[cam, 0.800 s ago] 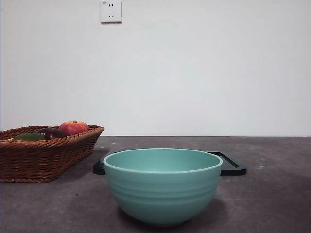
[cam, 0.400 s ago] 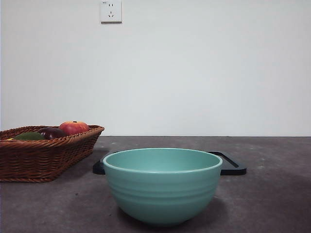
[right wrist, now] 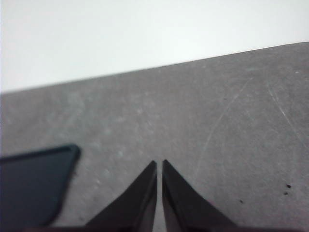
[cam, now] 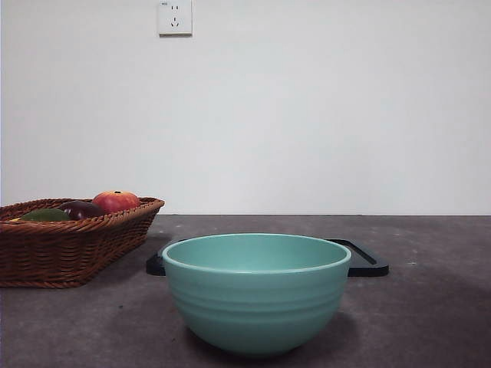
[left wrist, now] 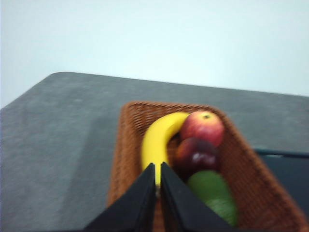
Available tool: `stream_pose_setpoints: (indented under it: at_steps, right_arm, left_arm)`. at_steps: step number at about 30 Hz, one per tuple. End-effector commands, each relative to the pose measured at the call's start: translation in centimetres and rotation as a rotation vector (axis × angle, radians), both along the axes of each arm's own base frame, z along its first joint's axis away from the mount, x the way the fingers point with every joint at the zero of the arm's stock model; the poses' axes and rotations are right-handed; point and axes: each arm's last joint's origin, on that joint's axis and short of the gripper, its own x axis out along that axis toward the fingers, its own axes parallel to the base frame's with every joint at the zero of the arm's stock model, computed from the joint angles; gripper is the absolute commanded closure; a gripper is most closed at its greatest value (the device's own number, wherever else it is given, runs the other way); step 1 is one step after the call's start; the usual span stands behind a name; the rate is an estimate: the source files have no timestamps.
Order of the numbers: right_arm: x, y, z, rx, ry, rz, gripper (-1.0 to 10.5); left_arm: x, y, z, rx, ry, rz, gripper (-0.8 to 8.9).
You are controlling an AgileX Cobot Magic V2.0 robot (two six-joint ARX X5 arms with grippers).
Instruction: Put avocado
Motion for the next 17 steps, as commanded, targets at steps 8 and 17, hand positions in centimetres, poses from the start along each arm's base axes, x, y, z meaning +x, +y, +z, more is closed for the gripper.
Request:
stream_pose_setpoints:
  at_steps: [8,17]
  right_arm:
    - [-1.1,0.3,6.8,0.133,0.105,0.064,9.3]
    - [0.5,1.3,11.7,0.082,0.258,0.376,9.3]
  left_arm:
    - [-0.8,-0.4,7.9,-0.028,0.097,-0.076,7.96]
    - [1.8,-1.0,12.6,-0.068,0.231,-0.246,7.96]
